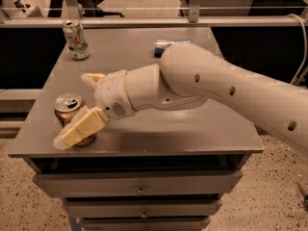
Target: Move orange can near 7up can
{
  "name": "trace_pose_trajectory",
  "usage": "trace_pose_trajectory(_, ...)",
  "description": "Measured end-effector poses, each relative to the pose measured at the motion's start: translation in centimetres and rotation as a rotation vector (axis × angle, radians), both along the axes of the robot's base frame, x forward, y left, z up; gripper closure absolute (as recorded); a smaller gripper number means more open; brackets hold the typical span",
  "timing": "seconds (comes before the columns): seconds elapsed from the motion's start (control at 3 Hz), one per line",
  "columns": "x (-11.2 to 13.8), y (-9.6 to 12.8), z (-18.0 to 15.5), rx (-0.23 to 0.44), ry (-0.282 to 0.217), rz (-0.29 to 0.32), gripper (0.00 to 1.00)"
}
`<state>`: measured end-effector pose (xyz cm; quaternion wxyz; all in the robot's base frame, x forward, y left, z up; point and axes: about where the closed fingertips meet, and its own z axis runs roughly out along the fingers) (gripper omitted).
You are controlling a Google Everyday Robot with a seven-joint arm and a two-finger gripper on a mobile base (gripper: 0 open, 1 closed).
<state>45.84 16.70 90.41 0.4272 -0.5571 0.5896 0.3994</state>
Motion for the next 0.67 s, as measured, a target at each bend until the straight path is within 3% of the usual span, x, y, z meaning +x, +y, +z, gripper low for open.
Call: trace_pose_trajectory(0.67,0.09,0.13,-1.4,0.017,0.001,-0.019,0.41)
